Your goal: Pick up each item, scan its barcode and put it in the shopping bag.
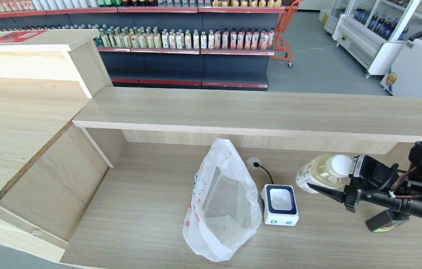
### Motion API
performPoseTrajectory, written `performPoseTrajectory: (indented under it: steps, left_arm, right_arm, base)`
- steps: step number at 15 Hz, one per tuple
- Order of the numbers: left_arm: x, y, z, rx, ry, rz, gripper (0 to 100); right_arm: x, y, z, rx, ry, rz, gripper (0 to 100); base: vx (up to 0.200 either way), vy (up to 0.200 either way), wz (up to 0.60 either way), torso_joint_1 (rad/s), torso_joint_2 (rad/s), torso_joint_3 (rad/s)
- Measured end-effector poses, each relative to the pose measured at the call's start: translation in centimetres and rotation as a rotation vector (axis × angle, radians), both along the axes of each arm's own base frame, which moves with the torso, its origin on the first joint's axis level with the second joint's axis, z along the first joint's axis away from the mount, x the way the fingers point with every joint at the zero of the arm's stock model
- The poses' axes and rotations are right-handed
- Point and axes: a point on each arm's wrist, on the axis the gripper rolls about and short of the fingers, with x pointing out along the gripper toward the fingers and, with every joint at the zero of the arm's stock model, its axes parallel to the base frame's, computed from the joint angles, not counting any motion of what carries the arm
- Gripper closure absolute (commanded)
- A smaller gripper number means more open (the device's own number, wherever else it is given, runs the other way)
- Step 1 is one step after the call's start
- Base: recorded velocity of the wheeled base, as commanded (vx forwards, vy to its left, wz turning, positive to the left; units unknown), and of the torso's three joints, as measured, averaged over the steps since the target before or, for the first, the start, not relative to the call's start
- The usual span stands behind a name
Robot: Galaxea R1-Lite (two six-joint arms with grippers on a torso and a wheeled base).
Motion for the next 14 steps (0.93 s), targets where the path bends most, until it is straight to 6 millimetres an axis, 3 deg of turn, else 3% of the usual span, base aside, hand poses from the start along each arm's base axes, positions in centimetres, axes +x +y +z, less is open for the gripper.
performPoseTrajectory:
  steps: [5, 14]
  left_arm:
    - [0.0, 0.0, 0.0, 0.000, 0.000, 0.000, 0]
    - [0.0, 0.0, 0.0, 0.000, 0.000, 0.000, 0]
  right_arm:
    - [1.1, -1.7, -3.9, -0.083, -0.015, 0.124, 100]
    - [4.7, -1.5, -6.8, -0.146, -0.054, 0.216, 100]
  base:
    - [0.000, 0.000, 0.00, 0.000, 0.00, 0.000]
    - [0.000, 0.000, 0.00, 0.000, 0.00, 0.000]
